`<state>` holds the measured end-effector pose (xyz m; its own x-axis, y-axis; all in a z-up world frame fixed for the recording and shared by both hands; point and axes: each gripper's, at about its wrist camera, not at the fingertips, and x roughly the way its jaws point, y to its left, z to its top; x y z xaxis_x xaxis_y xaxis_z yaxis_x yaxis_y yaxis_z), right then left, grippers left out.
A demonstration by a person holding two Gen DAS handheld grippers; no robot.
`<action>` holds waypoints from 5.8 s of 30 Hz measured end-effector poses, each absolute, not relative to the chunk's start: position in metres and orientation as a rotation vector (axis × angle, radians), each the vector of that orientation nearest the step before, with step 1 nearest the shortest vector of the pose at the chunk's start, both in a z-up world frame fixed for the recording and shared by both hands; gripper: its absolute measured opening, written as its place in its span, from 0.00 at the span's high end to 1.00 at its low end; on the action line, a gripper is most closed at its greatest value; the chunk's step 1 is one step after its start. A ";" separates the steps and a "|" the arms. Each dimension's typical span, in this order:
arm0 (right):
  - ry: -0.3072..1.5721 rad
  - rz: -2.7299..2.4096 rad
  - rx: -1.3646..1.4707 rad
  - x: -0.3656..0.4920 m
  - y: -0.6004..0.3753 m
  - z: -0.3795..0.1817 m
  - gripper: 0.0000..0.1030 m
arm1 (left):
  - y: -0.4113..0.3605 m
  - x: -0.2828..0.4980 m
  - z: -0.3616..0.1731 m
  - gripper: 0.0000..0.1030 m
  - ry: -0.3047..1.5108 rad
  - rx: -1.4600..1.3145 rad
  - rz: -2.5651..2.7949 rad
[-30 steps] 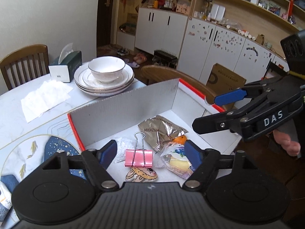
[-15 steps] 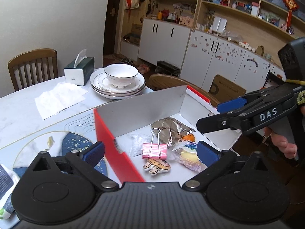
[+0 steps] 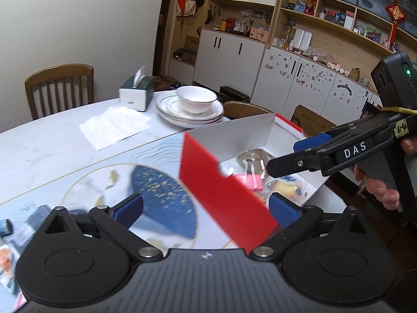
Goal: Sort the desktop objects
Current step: 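Withdraw both tools from the box back toward the table items, then grasp the pink sponge with the left tool while the right tool grasps the white-and-navy bag, then carry the pink sponge and white-and-navy bag with both tools into the box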
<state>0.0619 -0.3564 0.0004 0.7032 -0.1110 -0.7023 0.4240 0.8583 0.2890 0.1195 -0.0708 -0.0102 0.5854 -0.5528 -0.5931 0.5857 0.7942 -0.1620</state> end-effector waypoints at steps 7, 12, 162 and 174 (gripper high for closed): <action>0.742 -0.302 0.454 0.093 -0.320 0.002 0.02 | -0.020 0.118 -0.018 0.00 0.700 0.041 -0.655; 0.743 -0.297 0.460 0.114 -0.295 0.002 0.02 | 0.015 0.115 -0.029 0.00 0.721 0.056 -0.634; 0.910 -0.472 0.676 0.037 -0.441 -0.023 0.59 | -0.160 0.130 0.000 0.61 0.660 0.213 -0.599; 0.903 -0.524 0.706 0.008 -0.479 -0.036 0.59 | -0.206 0.146 0.002 0.61 0.660 0.262 -0.653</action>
